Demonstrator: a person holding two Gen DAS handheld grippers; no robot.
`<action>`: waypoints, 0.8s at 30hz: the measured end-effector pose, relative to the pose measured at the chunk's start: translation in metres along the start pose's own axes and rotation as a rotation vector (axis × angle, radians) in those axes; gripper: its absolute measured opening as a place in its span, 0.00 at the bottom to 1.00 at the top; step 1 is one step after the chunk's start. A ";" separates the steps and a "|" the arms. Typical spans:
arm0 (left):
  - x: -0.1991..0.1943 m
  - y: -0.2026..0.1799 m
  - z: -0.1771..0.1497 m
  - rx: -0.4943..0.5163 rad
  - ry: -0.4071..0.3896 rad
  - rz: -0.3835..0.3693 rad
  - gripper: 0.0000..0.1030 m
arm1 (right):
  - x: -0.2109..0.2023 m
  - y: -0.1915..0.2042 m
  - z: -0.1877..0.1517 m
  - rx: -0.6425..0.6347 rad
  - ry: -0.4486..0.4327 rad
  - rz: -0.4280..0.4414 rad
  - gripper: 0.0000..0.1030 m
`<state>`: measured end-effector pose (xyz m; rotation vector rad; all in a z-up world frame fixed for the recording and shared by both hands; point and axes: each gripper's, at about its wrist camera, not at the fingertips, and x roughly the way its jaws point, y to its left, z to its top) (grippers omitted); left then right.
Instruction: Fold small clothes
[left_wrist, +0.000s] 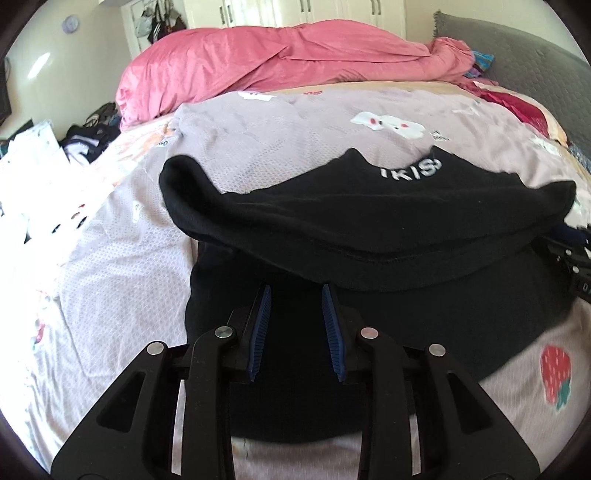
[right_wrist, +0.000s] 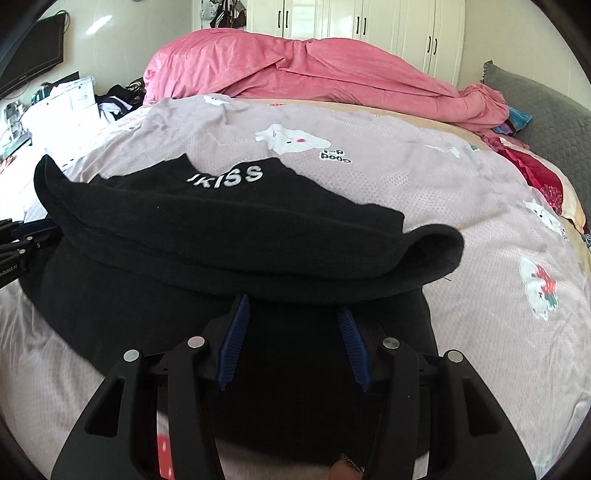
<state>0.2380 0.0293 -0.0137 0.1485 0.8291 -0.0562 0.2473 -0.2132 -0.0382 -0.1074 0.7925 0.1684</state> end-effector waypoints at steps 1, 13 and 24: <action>0.005 0.002 0.004 -0.021 0.008 -0.007 0.21 | 0.004 -0.002 0.004 0.007 0.003 0.003 0.46; 0.021 0.045 0.044 -0.247 -0.055 -0.070 0.21 | 0.019 -0.025 0.050 0.088 -0.003 -0.013 0.46; 0.016 0.097 0.041 -0.355 -0.040 -0.106 0.28 | 0.013 -0.057 0.063 0.166 -0.030 -0.061 0.47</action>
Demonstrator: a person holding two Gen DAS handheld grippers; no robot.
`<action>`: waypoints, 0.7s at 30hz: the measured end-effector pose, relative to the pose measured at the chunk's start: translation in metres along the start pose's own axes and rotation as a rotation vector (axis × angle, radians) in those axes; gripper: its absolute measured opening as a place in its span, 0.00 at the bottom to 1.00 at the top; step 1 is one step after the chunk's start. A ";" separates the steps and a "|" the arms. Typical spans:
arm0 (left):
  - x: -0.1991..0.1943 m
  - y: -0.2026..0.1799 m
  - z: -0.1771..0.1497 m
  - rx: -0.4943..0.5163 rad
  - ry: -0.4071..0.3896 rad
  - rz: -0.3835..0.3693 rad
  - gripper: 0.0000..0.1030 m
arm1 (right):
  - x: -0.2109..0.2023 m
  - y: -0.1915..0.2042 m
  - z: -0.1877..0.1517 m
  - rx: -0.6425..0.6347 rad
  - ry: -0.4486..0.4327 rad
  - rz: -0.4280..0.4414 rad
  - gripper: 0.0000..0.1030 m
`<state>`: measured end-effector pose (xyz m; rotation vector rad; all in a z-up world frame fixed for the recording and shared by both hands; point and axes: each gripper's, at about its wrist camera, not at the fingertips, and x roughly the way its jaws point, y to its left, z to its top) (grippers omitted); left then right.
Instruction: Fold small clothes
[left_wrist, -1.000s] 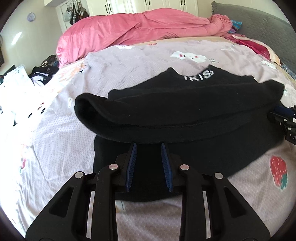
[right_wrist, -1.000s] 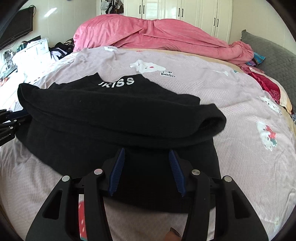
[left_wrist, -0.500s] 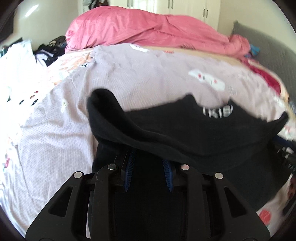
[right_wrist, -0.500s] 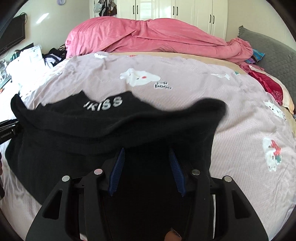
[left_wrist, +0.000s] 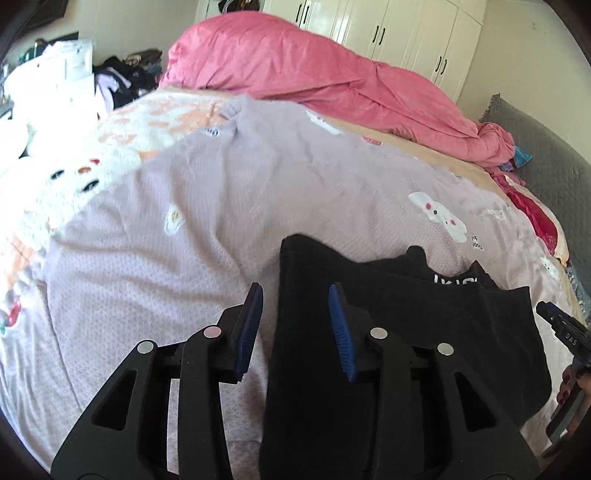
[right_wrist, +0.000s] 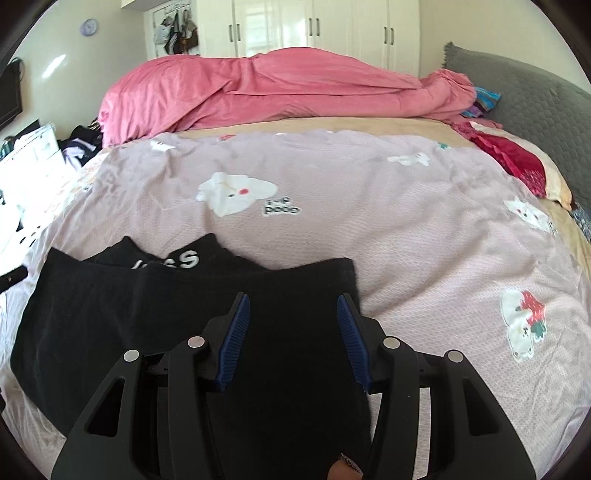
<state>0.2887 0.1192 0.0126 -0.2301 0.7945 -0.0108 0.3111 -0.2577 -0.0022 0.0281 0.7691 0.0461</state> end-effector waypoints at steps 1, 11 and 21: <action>0.002 0.002 -0.001 -0.007 0.018 -0.009 0.30 | 0.001 -0.004 -0.001 0.012 0.005 0.001 0.47; 0.024 0.001 -0.008 -0.044 0.093 -0.067 0.34 | 0.019 -0.027 -0.014 0.080 0.065 0.033 0.48; 0.038 0.002 -0.012 -0.048 0.098 -0.055 0.16 | 0.041 -0.033 -0.015 0.128 0.097 0.069 0.45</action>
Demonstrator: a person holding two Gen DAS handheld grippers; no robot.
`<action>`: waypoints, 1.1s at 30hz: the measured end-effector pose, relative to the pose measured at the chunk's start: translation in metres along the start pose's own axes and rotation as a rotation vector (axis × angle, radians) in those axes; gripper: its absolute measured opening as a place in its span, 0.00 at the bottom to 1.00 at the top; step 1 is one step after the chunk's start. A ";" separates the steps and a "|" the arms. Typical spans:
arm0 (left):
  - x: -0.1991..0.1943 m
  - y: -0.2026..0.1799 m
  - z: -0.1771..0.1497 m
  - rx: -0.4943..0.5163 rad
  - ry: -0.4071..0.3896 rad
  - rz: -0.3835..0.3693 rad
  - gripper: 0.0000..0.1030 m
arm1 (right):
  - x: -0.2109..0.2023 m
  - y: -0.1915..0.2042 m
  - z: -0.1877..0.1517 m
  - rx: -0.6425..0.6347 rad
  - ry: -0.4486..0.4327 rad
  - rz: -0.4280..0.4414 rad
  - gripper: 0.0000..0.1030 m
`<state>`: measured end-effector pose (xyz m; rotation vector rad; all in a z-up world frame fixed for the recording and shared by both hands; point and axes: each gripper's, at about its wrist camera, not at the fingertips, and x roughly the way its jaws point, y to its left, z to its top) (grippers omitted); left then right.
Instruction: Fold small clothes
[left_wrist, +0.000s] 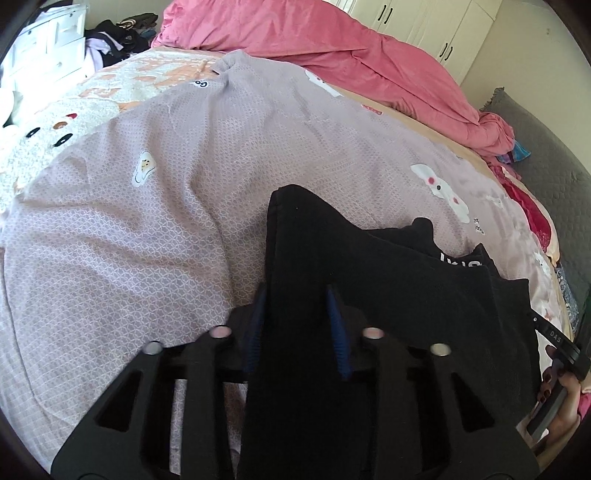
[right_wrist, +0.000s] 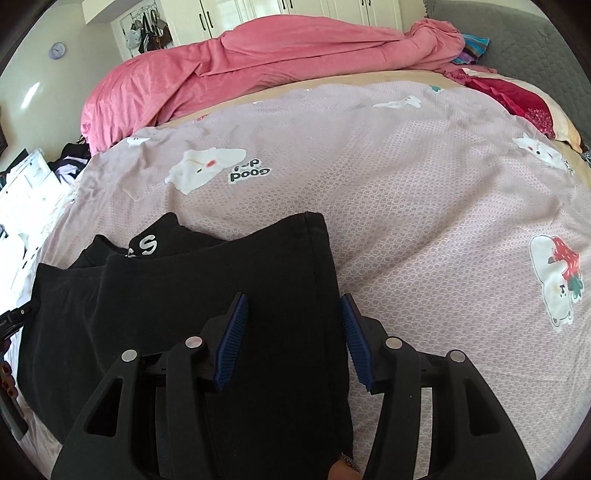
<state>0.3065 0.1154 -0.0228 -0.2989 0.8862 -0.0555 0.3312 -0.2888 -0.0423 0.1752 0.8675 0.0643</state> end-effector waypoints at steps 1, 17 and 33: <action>-0.001 0.001 0.000 -0.002 -0.005 -0.001 0.11 | -0.001 0.000 0.000 -0.004 -0.006 0.008 0.33; -0.025 -0.011 0.009 0.095 -0.136 0.094 0.02 | -0.027 -0.005 0.004 -0.039 -0.121 -0.014 0.07; -0.006 -0.017 -0.010 0.154 -0.056 0.184 0.12 | -0.020 -0.005 -0.018 0.003 -0.042 -0.096 0.26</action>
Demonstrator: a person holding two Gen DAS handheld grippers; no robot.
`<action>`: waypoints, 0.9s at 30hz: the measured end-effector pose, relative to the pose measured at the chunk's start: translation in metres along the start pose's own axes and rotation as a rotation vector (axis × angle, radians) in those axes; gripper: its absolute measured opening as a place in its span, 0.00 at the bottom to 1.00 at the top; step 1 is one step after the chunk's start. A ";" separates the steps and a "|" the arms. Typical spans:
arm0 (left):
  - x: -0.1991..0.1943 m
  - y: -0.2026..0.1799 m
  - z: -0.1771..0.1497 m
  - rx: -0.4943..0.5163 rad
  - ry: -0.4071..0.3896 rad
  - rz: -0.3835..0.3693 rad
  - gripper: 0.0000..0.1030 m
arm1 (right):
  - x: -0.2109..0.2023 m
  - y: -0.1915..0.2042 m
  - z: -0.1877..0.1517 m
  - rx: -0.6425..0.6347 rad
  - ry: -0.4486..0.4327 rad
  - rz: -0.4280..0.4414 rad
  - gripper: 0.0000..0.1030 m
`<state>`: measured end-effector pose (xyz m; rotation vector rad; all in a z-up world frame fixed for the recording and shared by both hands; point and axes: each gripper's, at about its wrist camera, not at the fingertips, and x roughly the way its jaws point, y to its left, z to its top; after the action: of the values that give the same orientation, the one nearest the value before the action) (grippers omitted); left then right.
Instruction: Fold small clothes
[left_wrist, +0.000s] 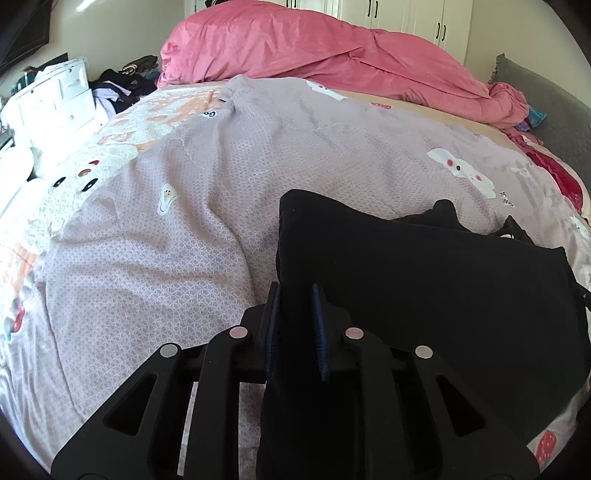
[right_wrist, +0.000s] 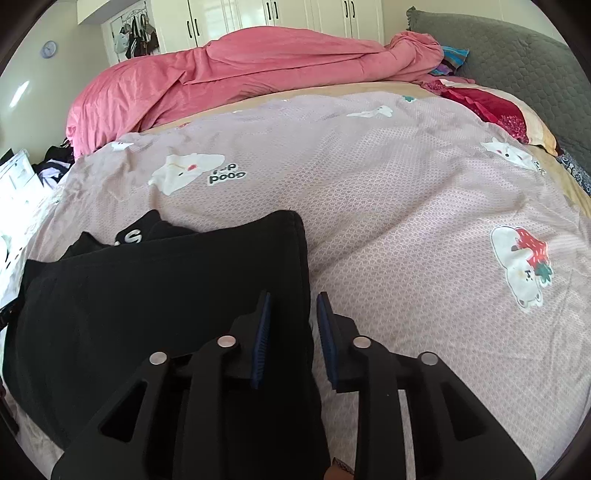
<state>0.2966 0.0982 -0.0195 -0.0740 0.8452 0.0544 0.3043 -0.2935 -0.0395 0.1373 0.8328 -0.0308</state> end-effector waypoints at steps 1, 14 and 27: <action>-0.002 0.001 0.000 -0.005 0.003 -0.006 0.15 | -0.004 0.001 -0.002 -0.005 -0.002 0.004 0.28; -0.040 0.000 -0.006 -0.012 -0.026 -0.015 0.44 | -0.046 0.010 -0.025 -0.054 -0.032 0.040 0.48; -0.070 0.050 -0.014 -0.190 -0.034 -0.079 0.61 | -0.081 -0.004 -0.045 0.001 -0.041 0.090 0.52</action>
<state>0.2359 0.1457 0.0216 -0.2839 0.8007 0.0618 0.2163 -0.2934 -0.0099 0.1744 0.7847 0.0502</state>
